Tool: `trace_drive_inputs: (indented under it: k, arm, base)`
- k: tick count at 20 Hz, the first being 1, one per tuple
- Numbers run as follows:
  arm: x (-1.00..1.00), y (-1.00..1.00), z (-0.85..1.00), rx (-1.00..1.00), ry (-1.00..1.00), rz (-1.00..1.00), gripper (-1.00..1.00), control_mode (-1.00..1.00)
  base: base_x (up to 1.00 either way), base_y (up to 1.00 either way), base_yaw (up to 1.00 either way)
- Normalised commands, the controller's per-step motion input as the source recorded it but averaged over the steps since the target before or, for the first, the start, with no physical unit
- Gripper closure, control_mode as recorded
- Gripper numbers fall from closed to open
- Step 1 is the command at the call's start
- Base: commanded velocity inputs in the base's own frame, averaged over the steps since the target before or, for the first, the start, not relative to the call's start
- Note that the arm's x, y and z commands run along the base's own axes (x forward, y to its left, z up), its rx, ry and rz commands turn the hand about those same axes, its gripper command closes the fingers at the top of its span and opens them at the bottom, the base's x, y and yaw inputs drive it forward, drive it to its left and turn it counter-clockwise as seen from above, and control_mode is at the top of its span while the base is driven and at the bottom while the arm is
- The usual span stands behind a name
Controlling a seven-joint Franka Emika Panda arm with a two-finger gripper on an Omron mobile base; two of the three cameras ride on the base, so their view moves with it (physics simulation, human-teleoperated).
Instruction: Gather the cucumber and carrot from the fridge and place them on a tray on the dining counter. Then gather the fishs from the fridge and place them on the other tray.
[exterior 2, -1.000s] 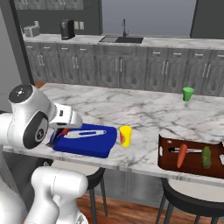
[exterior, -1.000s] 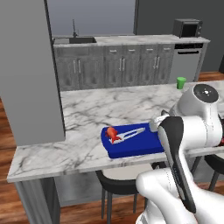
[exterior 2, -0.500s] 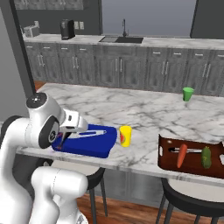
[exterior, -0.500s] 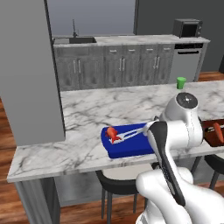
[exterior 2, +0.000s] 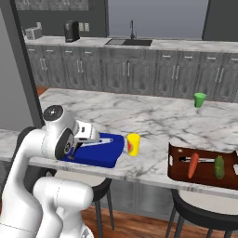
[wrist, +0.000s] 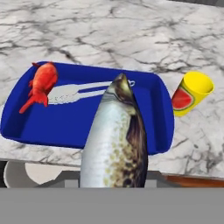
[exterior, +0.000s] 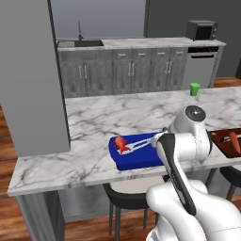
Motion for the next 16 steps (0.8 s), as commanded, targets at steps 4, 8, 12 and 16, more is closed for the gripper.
trace_drive_inputs:
  k: [4, 8, 12, 16]
  arm:
    - [0.23, -0.01, -0.17, 0.04, 0.00, 0.00, 1.00, -1.00]
    - [0.16, 0.00, -0.17, 0.01, 0.00, 0.00, 1.00, -1.00]
    - [0.09, 0.00, -0.15, 0.00, 0.00, 0.00, 1.00, -1.00]
    - [0.05, 0.00, -0.12, 0.00, 0.00, 0.00, 1.00, -1.00]
  base:
    - [0.00, 0.00, 0.00]
    - [0.00, 0.00, 0.00]
    - [0.00, 0.00, 0.00]
    - [0.00, 0.00, 0.00]
